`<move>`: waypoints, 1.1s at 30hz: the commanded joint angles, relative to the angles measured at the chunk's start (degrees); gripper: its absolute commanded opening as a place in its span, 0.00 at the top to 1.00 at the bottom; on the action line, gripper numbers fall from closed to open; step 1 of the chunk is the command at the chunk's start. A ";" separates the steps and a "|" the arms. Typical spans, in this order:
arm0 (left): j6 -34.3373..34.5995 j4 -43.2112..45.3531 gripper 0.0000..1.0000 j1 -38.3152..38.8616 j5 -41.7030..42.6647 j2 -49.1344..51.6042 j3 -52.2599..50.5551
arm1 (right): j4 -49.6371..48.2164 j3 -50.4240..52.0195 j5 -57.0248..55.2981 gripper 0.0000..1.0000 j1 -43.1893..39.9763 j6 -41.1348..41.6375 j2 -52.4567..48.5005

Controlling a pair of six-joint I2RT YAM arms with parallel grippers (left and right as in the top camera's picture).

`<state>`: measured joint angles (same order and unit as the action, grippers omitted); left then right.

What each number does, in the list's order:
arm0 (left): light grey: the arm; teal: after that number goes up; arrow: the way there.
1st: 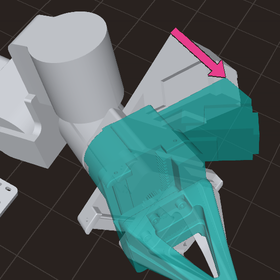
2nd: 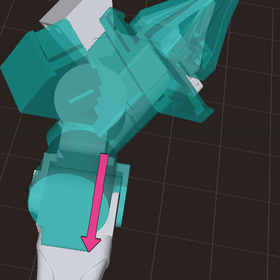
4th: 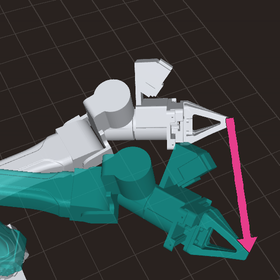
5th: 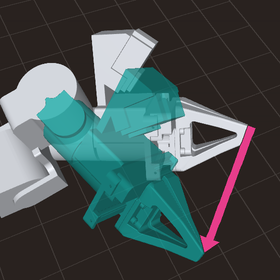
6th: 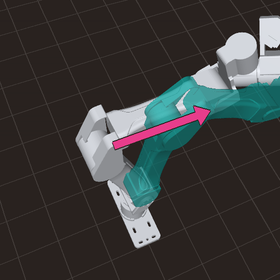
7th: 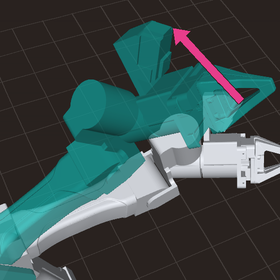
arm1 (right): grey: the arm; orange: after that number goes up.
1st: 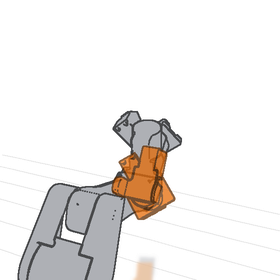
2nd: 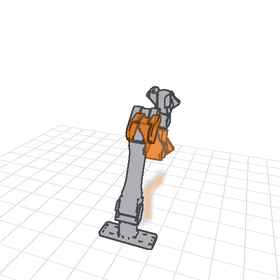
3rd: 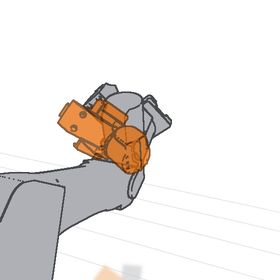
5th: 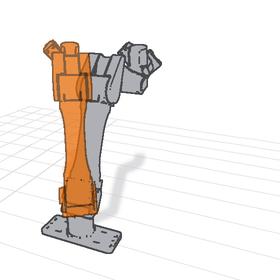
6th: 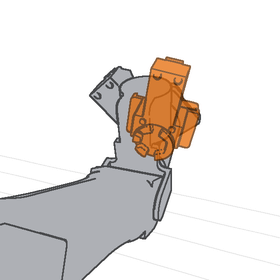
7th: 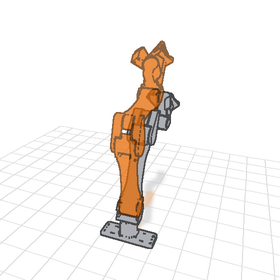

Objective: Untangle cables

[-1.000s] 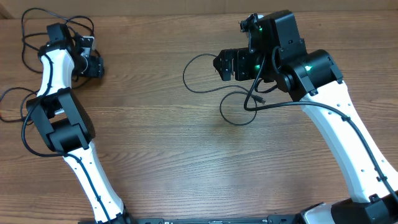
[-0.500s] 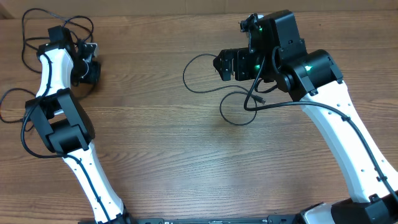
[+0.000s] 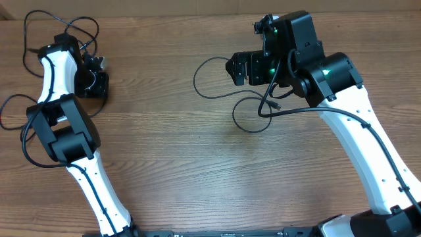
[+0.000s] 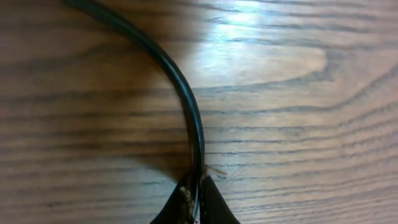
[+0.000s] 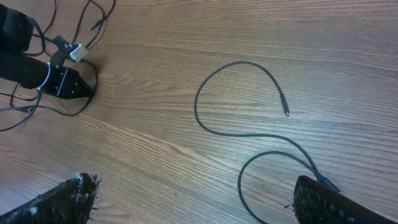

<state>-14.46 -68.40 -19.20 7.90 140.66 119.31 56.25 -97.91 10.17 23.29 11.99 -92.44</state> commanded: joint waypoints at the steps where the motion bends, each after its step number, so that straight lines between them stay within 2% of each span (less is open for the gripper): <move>1: 19.56 -0.85 0.96 -1.60 -1.03 2.05 1.27 | -0.15 -0.24 -0.28 0.00 -0.17 0.00 -0.04; 5: 31.54 -1.40 0.96 -3.74 -1.03 2.05 2.67 | -0.15 -0.24 -0.28 0.00 -0.17 0.00 -0.04; 8: 38.10 -1.46 0.96 -5.73 -1.01 2.05 3.23 | -0.15 -0.24 -0.28 0.00 -0.17 0.00 -0.04; 19: 39.17 0.31 0.95 -11.85 -0.87 2.05 3.41 | -0.15 -0.24 -0.28 0.00 -0.17 0.00 -0.04; 23: 39.01 1.81 0.90 -13.16 -0.52 2.05 4.39 | -0.15 -0.24 -0.28 0.00 -0.17 0.00 -0.04; 24: 38.45 2.03 0.87 -13.20 -0.11 2.05 4.96 | -0.15 -0.24 -0.28 0.00 -0.17 0.00 -0.04; 25: 37.27 2.08 0.79 -13.20 0.57 2.05 5.75 | -0.15 -0.24 -0.28 0.00 -0.17 0.00 -0.04; 26: 35.74 2.03 0.63 -13.20 1.57 2.05 6.99 | -0.15 -0.24 -0.28 0.00 -0.17 0.00 -0.04; 28: 32.48 1.81 0.19 -13.20 4.00 2.03 10.16 | -0.15 -0.24 -0.28 0.00 -0.17 0.00 -0.04; 29: 31.76 1.05 0.00 -13.20 4.61 2.03 12.41 | -0.15 -0.24 -0.28 0.00 -0.17 0.00 -0.04; 33: 32.00 -3.58 0.01 -13.25 4.55 2.03 22.23 | -0.15 -0.24 -0.28 0.00 -0.17 0.00 -0.04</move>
<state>20.08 -69.63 -32.14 10.57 142.61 133.25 56.25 -97.91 10.20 23.29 12.01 -92.44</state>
